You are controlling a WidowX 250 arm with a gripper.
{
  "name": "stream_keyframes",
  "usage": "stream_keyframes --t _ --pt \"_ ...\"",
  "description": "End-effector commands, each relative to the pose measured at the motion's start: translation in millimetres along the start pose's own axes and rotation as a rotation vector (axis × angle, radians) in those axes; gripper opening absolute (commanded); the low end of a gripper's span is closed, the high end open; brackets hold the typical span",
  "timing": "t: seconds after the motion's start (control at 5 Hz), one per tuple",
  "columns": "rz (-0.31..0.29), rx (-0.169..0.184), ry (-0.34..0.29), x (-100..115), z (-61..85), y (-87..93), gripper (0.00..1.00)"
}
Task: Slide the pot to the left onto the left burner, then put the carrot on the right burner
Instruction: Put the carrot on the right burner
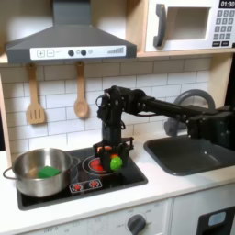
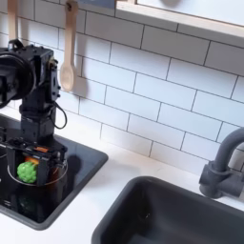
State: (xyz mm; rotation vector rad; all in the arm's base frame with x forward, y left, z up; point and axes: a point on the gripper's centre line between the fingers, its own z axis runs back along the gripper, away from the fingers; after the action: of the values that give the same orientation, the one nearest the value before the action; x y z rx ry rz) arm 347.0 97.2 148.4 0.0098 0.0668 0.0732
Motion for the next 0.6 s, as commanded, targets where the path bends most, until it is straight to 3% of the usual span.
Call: stream_keyframes --t 0.0,0.2,0.4 --pt "0.011 0.006 0.020 -0.5 -4.2 1.4 0.96" --pt "0.005 0.008 0.038 -1.3 -8.5 1.4 1.00" --pt "0.011 0.005 0.030 -1.1 -3.9 1.3 1.00"
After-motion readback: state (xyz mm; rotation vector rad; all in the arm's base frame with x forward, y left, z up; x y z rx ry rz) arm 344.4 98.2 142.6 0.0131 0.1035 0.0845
